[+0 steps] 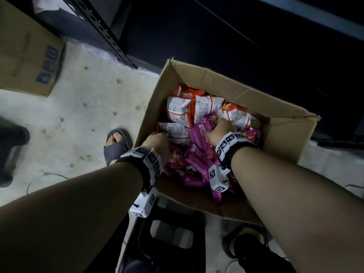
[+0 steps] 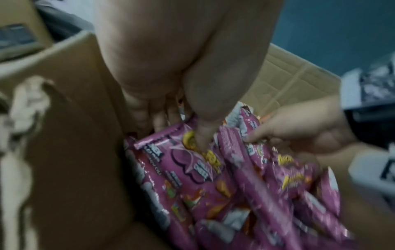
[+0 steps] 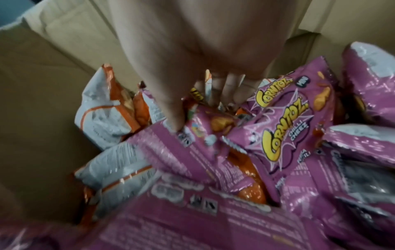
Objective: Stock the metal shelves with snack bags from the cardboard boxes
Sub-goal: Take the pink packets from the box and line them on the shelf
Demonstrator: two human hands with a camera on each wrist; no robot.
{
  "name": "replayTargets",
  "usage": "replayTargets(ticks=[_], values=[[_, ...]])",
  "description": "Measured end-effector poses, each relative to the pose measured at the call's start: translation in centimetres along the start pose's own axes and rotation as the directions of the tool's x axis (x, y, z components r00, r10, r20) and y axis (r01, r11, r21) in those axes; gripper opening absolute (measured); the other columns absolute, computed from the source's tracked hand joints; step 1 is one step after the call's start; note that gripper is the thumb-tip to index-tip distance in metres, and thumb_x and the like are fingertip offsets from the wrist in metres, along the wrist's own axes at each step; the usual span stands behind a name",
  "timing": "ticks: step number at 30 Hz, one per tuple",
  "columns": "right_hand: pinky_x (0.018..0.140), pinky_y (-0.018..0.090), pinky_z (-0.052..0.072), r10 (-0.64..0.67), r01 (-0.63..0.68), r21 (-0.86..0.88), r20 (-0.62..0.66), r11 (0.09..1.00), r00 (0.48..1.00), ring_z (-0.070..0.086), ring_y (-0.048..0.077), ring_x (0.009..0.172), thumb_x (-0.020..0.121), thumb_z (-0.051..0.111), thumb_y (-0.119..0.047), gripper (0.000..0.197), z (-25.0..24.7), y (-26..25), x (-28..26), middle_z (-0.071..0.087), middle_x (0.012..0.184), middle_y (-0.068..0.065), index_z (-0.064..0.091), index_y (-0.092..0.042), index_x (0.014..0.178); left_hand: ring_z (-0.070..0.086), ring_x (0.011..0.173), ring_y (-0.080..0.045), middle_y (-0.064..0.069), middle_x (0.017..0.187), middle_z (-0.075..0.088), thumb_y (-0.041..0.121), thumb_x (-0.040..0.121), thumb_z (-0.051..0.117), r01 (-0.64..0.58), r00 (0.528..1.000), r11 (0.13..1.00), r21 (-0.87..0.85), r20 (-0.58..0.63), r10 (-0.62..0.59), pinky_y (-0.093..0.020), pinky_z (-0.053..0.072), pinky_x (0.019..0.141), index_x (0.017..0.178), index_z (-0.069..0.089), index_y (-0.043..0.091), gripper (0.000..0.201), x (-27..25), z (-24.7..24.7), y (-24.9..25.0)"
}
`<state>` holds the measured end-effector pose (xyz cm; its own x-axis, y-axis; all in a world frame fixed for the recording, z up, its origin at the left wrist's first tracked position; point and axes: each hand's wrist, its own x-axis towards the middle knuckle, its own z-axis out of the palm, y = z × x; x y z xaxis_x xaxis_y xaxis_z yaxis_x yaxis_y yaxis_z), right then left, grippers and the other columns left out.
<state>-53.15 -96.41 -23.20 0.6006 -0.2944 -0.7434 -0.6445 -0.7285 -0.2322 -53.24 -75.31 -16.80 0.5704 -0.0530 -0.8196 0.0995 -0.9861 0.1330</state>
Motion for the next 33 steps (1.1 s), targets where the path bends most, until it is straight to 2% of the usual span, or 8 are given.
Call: replayTargets(ticks=[3,6,9,13,16,21,26,33], values=[[0.113,0.045,0.043,-0.019,0.023,0.098,-0.035,0.995,0.999,0.049,0.038,0.136,0.088,0.074,-0.05,0.085,-1.0,0.0,-0.7,0.055,0.147,0.012,0.036,-0.014,0.156,0.067,0.104,-0.029,-0.007,0.11,0.071,0.027,0.091,0.071,-0.034,0.999,0.999,-0.021,0.005,0.034,-0.029,0.044,0.074,0.115,0.069,0.012,0.029,-1.1,-1.8,0.4],[0.092,0.037,0.052,-0.013,0.022,0.241,-0.04,0.97,0.999,0.06,0.035,0.122,0.091,0.075,-0.04,0.077,-3.0,-0.3,-3.8,0.062,0.133,0.009,0.037,-0.014,0.152,0.062,0.09,-0.023,-0.001,0.095,0.063,0.03,0.09,0.074,-0.051,0.997,0.991,-0.126,-0.056,0.044,-0.028,0.043,0.073,0.117,0.068,0.019,0.03,-3.6,-4.0,0.8],[0.078,0.037,0.056,-0.032,0.049,0.277,-0.063,0.96,0.997,0.069,0.03,0.102,0.086,0.078,-0.042,0.063,-6.0,-0.3,-7.3,0.066,0.107,0.002,0.045,-0.016,0.132,0.058,0.083,-0.019,0.002,0.092,0.063,0.028,0.085,0.077,-0.083,0.994,0.98,-0.179,-0.079,0.07,-0.027,0.043,0.07,0.113,0.07,0.024,0.029,-6.7,-6.7,1.4],[0.093,0.033,0.05,-0.06,0.073,0.302,-0.053,0.951,0.997,0.061,0.021,0.114,0.079,0.086,-0.041,0.075,-11.7,-1.7,-13.4,0.061,0.127,-0.002,0.049,-0.015,0.139,0.061,0.087,-0.023,0.0,0.097,0.066,0.027,0.083,0.074,-0.131,0.989,0.972,-0.196,-0.093,0.114,-0.027,0.042,0.072,0.111,0.071,0.029,0.029,-12.1,-11.5,2.6],[0.088,0.034,0.057,-0.098,0.102,0.29,-0.027,0.952,0.995,0.07,0.018,0.096,0.072,0.088,-0.032,0.047,-16.6,-3.5,-18.1,0.073,0.101,-0.006,0.066,-0.022,0.112,0.063,0.087,-0.022,0.001,0.097,0.068,0.023,0.083,0.072,-0.176,0.981,0.954,-0.241,-0.12,0.151,-0.027,0.044,0.072,0.106,0.073,0.028,0.024,-17.3,-15.6,3.3],[0.065,0.029,0.043,-0.191,0.208,0.259,-0.091,0.943,0.977,0.058,0.011,0.08,0.078,0.083,-0.02,0.045,-25.9,-7.2,-26.9,0.058,0.09,-0.006,0.051,-0.014,0.11,0.062,0.08,-0.015,0.006,0.087,0.068,0.024,0.081,0.077,-0.289,0.951,0.917,-0.276,-0.194,0.242,-0.022,0.042,0.068,0.085,0.064,0.036,0.017,-25.6,-22.9,4.1],[0.076,0.033,0.053,-0.318,0.374,0.32,-0.214,0.871,0.924,0.067,0.013,0.086,0.068,0.094,-0.04,0.054,-32.6,-10.9,-33.7,0.069,0.095,-0.006,0.059,-0.02,0.104,0.061,0.076,-0.013,0.011,0.079,0.063,0.011,0.09,0.07,-0.433,0.892,0.87,-0.236,-0.254,0.375,-0.014,0.044,0.06,0.087,0.061,0.028,0.02,-31.7,-31.2,4.3],[0.073,0.032,0.05,-0.376,0.524,0.37,-0.403,0.767,0.834,0.068,0.018,0.073,0.086,0.06,-0.072,0.06,-37.8,-17.6,-41.8,0.07,0.07,-0.002,0.065,-0.015,0.071,0.062,0.078,-0.028,-0.005,0.077,0.065,0.027,0.098,0.056,-0.459,0.767,0.863,-0.209,-0.584,0.266,-0.038,0.049,0.072,0.091,0.052,0.012,0.017,-39.7,-39.2,4.1]])
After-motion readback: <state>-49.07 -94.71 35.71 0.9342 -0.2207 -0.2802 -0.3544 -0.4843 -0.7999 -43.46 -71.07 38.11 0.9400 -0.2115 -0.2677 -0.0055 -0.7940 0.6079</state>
